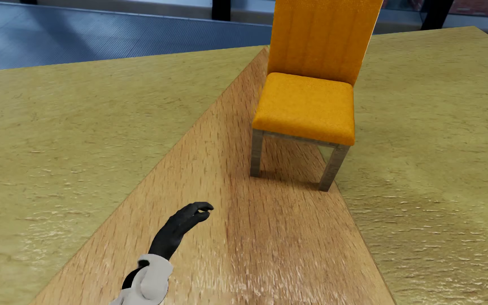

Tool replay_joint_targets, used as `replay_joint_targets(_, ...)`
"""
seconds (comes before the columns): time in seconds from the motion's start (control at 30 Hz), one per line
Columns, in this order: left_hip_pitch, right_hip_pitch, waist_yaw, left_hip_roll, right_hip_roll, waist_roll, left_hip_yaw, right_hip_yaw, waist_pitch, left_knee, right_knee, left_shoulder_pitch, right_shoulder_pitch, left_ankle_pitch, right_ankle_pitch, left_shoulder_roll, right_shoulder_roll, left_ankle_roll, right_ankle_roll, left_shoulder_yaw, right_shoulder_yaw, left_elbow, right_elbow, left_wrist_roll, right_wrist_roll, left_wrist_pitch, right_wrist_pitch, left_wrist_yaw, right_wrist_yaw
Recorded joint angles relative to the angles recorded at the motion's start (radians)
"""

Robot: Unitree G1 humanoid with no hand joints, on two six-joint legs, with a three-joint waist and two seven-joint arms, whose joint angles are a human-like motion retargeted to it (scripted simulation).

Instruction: Go to the chair

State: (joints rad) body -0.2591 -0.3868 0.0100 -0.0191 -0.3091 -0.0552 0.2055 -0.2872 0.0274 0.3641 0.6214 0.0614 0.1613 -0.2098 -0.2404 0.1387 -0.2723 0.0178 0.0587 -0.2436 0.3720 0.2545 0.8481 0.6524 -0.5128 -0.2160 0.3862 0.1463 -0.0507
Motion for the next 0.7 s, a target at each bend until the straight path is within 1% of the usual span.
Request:
replay_joint_targets(0.03, 0.016, 0.041, -0.005, -0.001, 0.042, -0.004, -0.018, 0.002, -0.005, -0.036, -0.143, -0.002, 0.045, 0.005, 0.097, 0.011, 0.000, -0.004, -0.056, -0.005, 0.008, 0.000, 0.008, -0.004, 0.016, 0.016, -0.001, -0.024, 0.009)
replay_joint_targets(0.07, 0.016, 0.075, -0.006, -0.007, 0.041, -0.009, -0.035, -0.033, -0.009, -0.038, -0.196, -0.001, 0.091, 0.002, 0.079, 0.014, 0.001, -0.010, -0.060, -0.002, 0.005, 0.015, 0.004, -0.015, 0.035, 0.039, -0.003, -0.039, 0.012)
replay_joint_targets(0.1, 0.013, 0.106, -0.007, -0.007, 0.047, -0.010, -0.051, -0.060, -0.011, -0.039, -0.243, 0.004, 0.123, -0.005, 0.093, 0.016, 0.020, -0.012, -0.046, 0.012, 0.001, 0.042, 0.001, -0.024, 0.051, 0.080, 0.002, -0.042, 0.010)
replay_joint_targets(0.13, 0.009, 0.125, -0.007, -0.003, 0.052, -0.009, -0.062, -0.077, -0.012, -0.029, -0.268, 0.024, 0.143, -0.013, 0.101, 0.004, 0.038, -0.018, -0.026, 0.047, 0.004, 0.078, 0.004, -0.027, 0.063, 0.131, 0.007, -0.031, 0.017)
replay_joint_targets(0.17, 0.005, 0.131, -0.007, 0.005, 0.059, -0.006, -0.069, -0.085, -0.012, -0.021, -0.277, 0.052, 0.147, -0.023, 0.100, -0.018, 0.054, -0.025, -0.018, 0.101, 0.016, 0.118, 0.009, -0.018, 0.067, 0.187, 0.010, 0.000, 0.040)
replay_joint_targets(0.2, 0.006, 0.132, -0.006, 0.014, 0.069, -0.004, -0.070, -0.089, -0.013, -0.021, -0.282, 0.084, 0.134, -0.032, 0.097, -0.051, 0.064, -0.033, -0.025, 0.168, 0.038, 0.160, 0.012, -0.019, 0.060, 0.238, 0.009, 0.046, 0.068)
replay_joint_targets(0.23, 0.013, 0.134, -0.003, 0.025, 0.081, -0.001, -0.065, -0.088, -0.015, -0.027, -0.288, 0.115, 0.107, -0.038, 0.096, -0.089, 0.068, -0.038, -0.033, 0.240, 0.059, 0.205, 0.012, -0.051, 0.048, 0.285, 0.003, 0.086, 0.082)
replay_joint_targets(0.27, 0.021, 0.136, 0.000, 0.036, 0.094, 0.001, -0.057, -0.082, -0.017, -0.035, -0.296, 0.144, 0.073, -0.041, 0.096, -0.117, 0.067, -0.044, -0.037, 0.308, 0.071, 0.251, 0.010, -0.098, 0.039, 0.320, -0.005, 0.102, 0.073)
replay_joint_targets(0.3, 0.029, 0.138, 0.003, 0.049, 0.109, 0.003, -0.048, -0.073, -0.018, -0.042, -0.302, 0.167, 0.025, -0.044, 0.096, -0.121, 0.079, -0.051, -0.038, 0.341, 0.071, 0.305, 0.009, -0.134, 0.034, 0.350, -0.002, 0.100, 0.043)
replay_joint_targets(0.33, 0.035, 0.138, 0.003, 0.063, 0.124, 0.006, -0.037, -0.061, -0.020, -0.044, -0.305, 0.195, -0.024, -0.048, 0.094, -0.101, 0.081, -0.058, -0.041, 0.341, 0.079, 0.363, 0.002, -0.136, 0.019, 0.373, -0.012, 0.070, 0.020)
replay_joint_targets(0.37, 0.037, 0.137, 0.003, 0.077, 0.137, 0.008, -0.026, -0.051, -0.022, -0.037, -0.304, 0.208, -0.076, -0.053, 0.091, -0.078, 0.079, -0.064, -0.045, 0.312, 0.111, 0.417, -0.006, -0.104, -0.034, 0.412, -0.020, 0.020, 0.006)
replay_joint_targets(0.4, 0.033, 0.134, 0.003, 0.091, 0.149, 0.010, -0.020, -0.044, -0.022, -0.021, -0.299, 0.229, -0.122, -0.061, 0.085, -0.049, 0.088, -0.069, -0.051, 0.277, 0.103, 0.466, -0.028, -0.061, -0.041, 0.436, -0.023, -0.046, -0.011)
replay_joint_targets(0.43, 0.024, 0.129, 0.004, 0.104, 0.159, 0.013, -0.015, -0.040, -0.022, 0.001, -0.290, 0.239, -0.153, -0.071, 0.076, -0.024, 0.100, -0.073, -0.056, 0.247, 0.073, 0.509, -0.069, -0.020, -0.015, 0.454, -0.045, -0.117, -0.029)
replay_joint_targets(0.47, 0.013, 0.124, 0.006, 0.117, 0.167, 0.016, -0.013, -0.037, -0.021, 0.028, -0.278, 0.242, -0.175, -0.082, 0.066, -0.007, 0.106, -0.078, -0.061, 0.230, 0.048, 0.543, -0.117, 0.013, 0.007, 0.469, -0.079, -0.175, -0.053)
replay_joint_targets(0.5, -0.002, 0.116, 0.009, 0.132, 0.176, 0.020, -0.014, -0.034, -0.020, 0.065, -0.260, 0.242, -0.194, -0.098, 0.053, 0.003, 0.107, -0.083, -0.067, 0.231, 0.035, 0.566, -0.163, 0.034, 0.019, 0.482, -0.113, -0.210, -0.077)
replay_joint_targets(0.53, -0.027, 0.108, 0.012, 0.148, 0.185, 0.025, -0.019, -0.032, -0.017, 0.118, -0.236, 0.240, -0.208, -0.117, 0.035, 0.008, 0.105, -0.089, -0.072, 0.242, 0.030, 0.574, -0.205, 0.047, 0.021, 0.489, -0.140, -0.222, -0.100)
replay_joint_targets(0.6, -0.106, 0.095, 0.016, 0.177, 0.192, 0.036, -0.048, -0.045, -0.010, 0.274, -0.184, 0.226, -0.219, -0.125, -0.009, 0.015, 0.095, -0.103, -0.082, 0.268, 0.026, 0.554, -0.277, 0.061, 0.010, 0.473, -0.168, -0.213, -0.123)
replay_joint_targets(0.63, -0.150, 0.092, 0.018, 0.183, 0.191, 0.042, -0.079, -0.058, -0.007, 0.354, -0.158, 0.215, -0.215, -0.116, -0.027, 0.017, 0.089, -0.122, -0.083, 0.279, 0.020, 0.534, -0.300, 0.063, 0.010, 0.456, -0.175, -0.191, -0.130)
replay_joint_targets(0.67, -0.180, 0.091, 0.021, 0.175, 0.189, 0.047, -0.124, -0.070, -0.005, 0.401, -0.137, 0.203, -0.210, -0.136, -0.040, 0.015, 0.084, -0.145, -0.083, 0.288, 0.017, 0.513, -0.303, 0.063, 0.017, 0.438, -0.176, -0.163, -0.133)
replay_joint_targets(0.7, -0.185, 0.096, 0.022, 0.151, 0.186, 0.051, -0.181, -0.078, -0.005, 0.389, -0.133, 0.193, -0.208, -0.168, -0.045, 0.007, 0.077, -0.148, -0.082, 0.292, 0.020, 0.489, -0.283, 0.061, 0.028, 0.420, -0.169, -0.133, -0.126)
